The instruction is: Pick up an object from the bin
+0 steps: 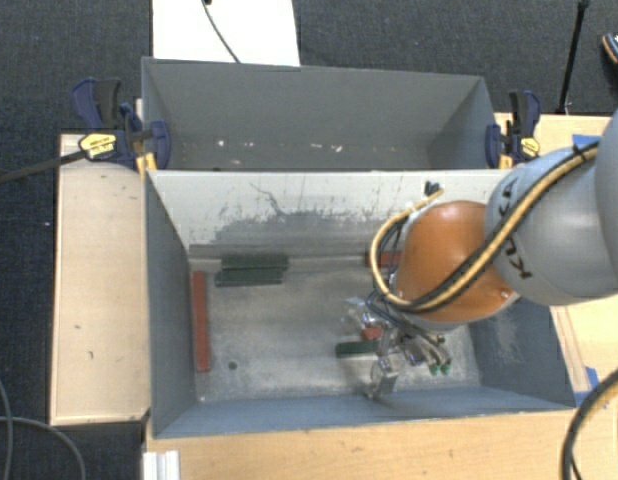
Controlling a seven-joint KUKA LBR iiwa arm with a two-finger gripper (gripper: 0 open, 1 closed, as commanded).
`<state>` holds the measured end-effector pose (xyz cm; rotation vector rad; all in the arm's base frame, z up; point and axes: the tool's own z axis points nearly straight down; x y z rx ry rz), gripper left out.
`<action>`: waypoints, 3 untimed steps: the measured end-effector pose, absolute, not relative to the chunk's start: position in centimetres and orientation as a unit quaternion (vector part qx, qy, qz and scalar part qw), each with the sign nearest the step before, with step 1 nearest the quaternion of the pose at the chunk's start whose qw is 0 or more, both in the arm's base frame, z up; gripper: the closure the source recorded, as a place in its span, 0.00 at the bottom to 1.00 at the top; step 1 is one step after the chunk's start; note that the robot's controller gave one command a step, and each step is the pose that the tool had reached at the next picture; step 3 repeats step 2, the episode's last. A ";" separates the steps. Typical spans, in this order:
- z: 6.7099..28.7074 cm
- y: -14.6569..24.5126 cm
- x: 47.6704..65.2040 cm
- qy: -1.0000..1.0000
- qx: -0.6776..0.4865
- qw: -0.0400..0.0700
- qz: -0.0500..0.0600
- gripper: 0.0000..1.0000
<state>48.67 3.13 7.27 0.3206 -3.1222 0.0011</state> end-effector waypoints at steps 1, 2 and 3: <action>7.6 3.4 48.8 -0.995 0.100 -0.001 -0.001 1.00; 21.4 4.5 51.2 -0.991 0.135 -0.006 0.000 1.00; 21.4 4.5 51.2 -0.991 0.135 -0.006 0.000 1.00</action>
Offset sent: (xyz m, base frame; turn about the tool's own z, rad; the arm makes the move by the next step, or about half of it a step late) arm 0.0000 0.0000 0.0000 0.0000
